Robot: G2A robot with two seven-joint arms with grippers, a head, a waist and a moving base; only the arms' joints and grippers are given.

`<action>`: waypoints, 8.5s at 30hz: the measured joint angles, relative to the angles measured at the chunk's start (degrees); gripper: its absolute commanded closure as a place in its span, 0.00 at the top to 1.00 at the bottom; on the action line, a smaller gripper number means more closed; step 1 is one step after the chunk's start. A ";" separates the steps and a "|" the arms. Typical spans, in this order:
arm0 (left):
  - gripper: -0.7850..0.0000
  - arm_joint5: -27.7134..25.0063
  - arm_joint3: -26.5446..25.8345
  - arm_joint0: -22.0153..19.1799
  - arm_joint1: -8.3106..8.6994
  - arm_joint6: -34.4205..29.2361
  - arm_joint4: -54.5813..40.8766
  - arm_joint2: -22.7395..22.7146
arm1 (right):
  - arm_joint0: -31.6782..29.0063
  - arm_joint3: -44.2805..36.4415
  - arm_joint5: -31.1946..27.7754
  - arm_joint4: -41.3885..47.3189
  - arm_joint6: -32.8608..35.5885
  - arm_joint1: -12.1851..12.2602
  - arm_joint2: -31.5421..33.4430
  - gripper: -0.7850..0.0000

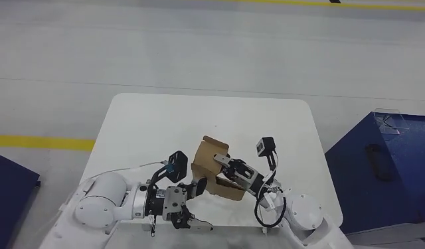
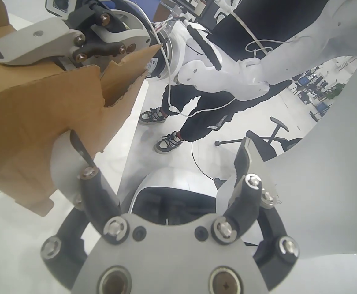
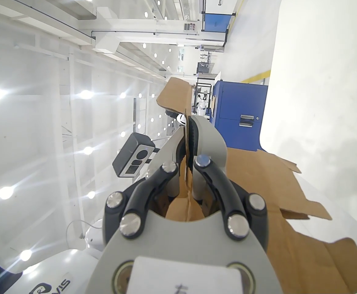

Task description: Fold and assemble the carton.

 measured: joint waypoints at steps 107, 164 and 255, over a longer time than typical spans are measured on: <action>0.00 47.58 -9.70 17.71 -5.60 77.60 108.91 6.44 | 8.99 21.47 27.65 62.03 -4.31 -3.02 9.38 1.00; 0.00 83.66 13.16 -4.17 -7.51 5.29 -35.93 -3.76 | -1.50 5.69 8.42 37.05 9.80 -1.61 17.44 1.00; 1.00 56.62 2.41 2.93 -1.32 4.55 -25.75 -9.10 | 0.85 5.79 20.35 36.81 32.47 0.49 13.74 0.00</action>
